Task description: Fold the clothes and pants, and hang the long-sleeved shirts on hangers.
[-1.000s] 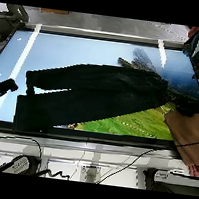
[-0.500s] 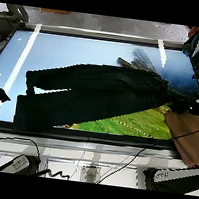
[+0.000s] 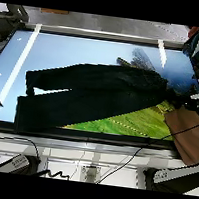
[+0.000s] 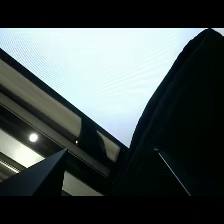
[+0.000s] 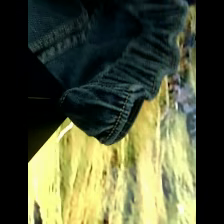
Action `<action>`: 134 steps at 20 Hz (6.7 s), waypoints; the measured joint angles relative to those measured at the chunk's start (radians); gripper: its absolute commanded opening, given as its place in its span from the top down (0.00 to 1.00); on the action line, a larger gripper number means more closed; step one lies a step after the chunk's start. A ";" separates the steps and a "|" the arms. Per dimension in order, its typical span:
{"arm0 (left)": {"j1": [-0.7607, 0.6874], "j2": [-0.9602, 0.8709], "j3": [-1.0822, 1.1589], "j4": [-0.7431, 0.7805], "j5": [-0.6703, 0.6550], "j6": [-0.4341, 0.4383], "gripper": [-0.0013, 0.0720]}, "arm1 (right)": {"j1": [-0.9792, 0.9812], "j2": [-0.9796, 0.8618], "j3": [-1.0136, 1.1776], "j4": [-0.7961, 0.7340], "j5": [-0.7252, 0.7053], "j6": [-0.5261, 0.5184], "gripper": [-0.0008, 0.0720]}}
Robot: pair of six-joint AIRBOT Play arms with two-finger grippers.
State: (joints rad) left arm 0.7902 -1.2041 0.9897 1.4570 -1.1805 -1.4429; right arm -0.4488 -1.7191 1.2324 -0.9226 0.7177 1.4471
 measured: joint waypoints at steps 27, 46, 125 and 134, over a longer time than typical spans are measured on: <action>-0.006 -0.248 -0.024 -0.189 0.000 0.334 0.44 | 0.069 0.724 -0.352 -0.515 0.524 0.079 0.94; -0.009 -0.134 0.197 -0.009 0.014 0.362 0.96 | 0.069 1.031 -0.566 -0.490 0.806 0.082 0.94; 0.158 -0.035 0.086 0.099 -0.140 0.055 0.02 | 0.069 1.049 -0.557 -0.450 0.410 0.082 0.05; 0.348 -0.086 -0.157 -0.185 0.083 0.150 0.10 | 0.069 1.049 -0.554 -0.501 0.414 0.081 0.05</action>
State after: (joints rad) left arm 1.1381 -1.2903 0.8326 1.2724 -1.0977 -1.2926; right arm -0.3801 -0.6704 0.6785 -1.4239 1.1316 1.5280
